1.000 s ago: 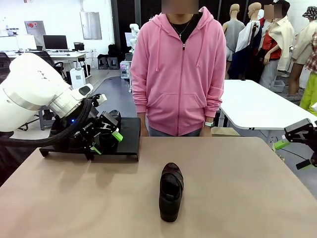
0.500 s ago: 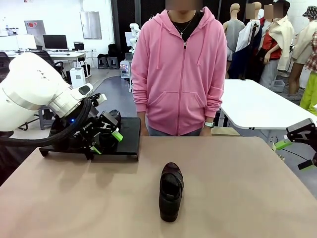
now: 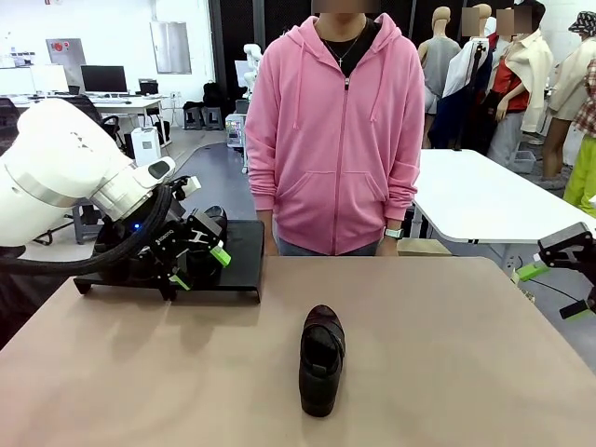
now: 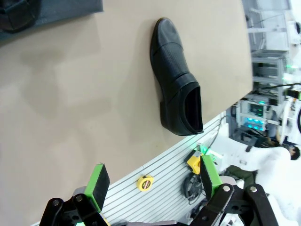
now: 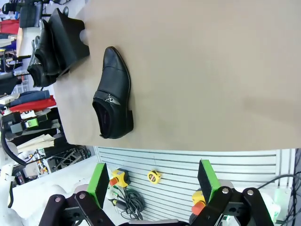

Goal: Organize the shoes by placing them on the stand.
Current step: Place the Shoe from the middle of the table onto the Shoes Stand.

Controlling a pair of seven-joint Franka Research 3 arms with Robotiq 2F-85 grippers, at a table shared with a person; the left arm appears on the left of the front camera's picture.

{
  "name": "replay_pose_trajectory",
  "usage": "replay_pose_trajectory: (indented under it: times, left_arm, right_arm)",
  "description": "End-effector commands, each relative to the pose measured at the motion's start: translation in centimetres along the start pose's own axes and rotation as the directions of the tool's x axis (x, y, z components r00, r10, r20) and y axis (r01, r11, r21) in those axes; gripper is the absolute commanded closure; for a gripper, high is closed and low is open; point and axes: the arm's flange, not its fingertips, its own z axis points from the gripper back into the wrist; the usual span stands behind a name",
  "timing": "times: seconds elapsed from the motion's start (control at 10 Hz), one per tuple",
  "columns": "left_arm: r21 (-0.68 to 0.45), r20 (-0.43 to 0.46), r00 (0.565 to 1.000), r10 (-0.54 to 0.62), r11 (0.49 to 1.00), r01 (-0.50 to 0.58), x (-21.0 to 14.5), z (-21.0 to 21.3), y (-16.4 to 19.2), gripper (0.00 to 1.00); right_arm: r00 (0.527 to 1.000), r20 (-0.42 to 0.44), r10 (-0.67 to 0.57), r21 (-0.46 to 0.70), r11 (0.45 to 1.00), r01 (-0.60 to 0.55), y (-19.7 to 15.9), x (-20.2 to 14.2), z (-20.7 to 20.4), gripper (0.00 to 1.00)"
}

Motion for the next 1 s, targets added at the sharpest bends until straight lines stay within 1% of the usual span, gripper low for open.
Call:
replay_pose_trajectory:
  times: [0.0, 0.1, 0.2, 0.3, 0.4, 0.6, 0.7, 0.9]
  left_arm:
    - [0.238, -0.003, 0.998, 0.058, 0.97, -0.056, -1.3, -6.3, -8.8, 0.0]
    - [0.346, 0.008, 0.995, 0.104, 0.933, -0.1, -1.2, -9.9, -11.9, 0.0]
    - [0.45, 0.08, 0.985, 0.156, 0.876, -0.175, -1.3, -13.1, -13.7, 0.0]
    - [0.468, 0.065, 0.984, 0.168, 0.866, -0.179, -1.0, -17.0, -15.4, 0.0]
    - [0.541, 0.137, 0.973, 0.184, 0.809, -0.229, -0.7, -17.9, -15.5, 0.0]
    - [0.565, 0.193, 0.97, 0.147, 0.792, -0.232, -0.3, -18.0, -16.1, 0.0]
    - [0.575, 0.189, 0.972, 0.138, 0.787, -0.224, -0.3, -18.0, -16.1, 0.0]
    - [0.568, 0.169, 0.976, 0.137, 0.796, -0.21, -0.1, -18.8, -15.9, 0.0]
  right_arm:
    - [1.0, 0.0, 0.025, 0.03, 0.999, -0.025, 0.0, 0.2, 0.3, 0.0]
    - [1.0, 0.0, 0.025, 0.03, 0.999, -0.025, 0.0, 0.2, 0.3, 0.0]
    - [1.0, 0.0, 0.025, 0.03, 0.999, -0.025, 0.0, 0.2, 0.3, 0.0]
    - [1.0, 0.0, 0.025, 0.03, 0.999, -0.025, 0.0, 0.2, 0.3, 0.0]
    - [1.0, 0.0, 0.025, 0.03, 0.999, -0.025, 0.0, 0.2, 0.3, 0.0]
    - [1.0, 0.0, 0.025, 0.03, 0.999, -0.025, 0.0, 0.2, 0.3, 0.0]
    - [1.0, 0.0, 0.025, 0.03, 0.999, -0.025, 0.0, 0.2, 0.3, 0.0]
    - [1.0, 0.0, 0.025, 0.03, 0.999, -0.025, 0.0, 0.2, 0.3, 0.0]
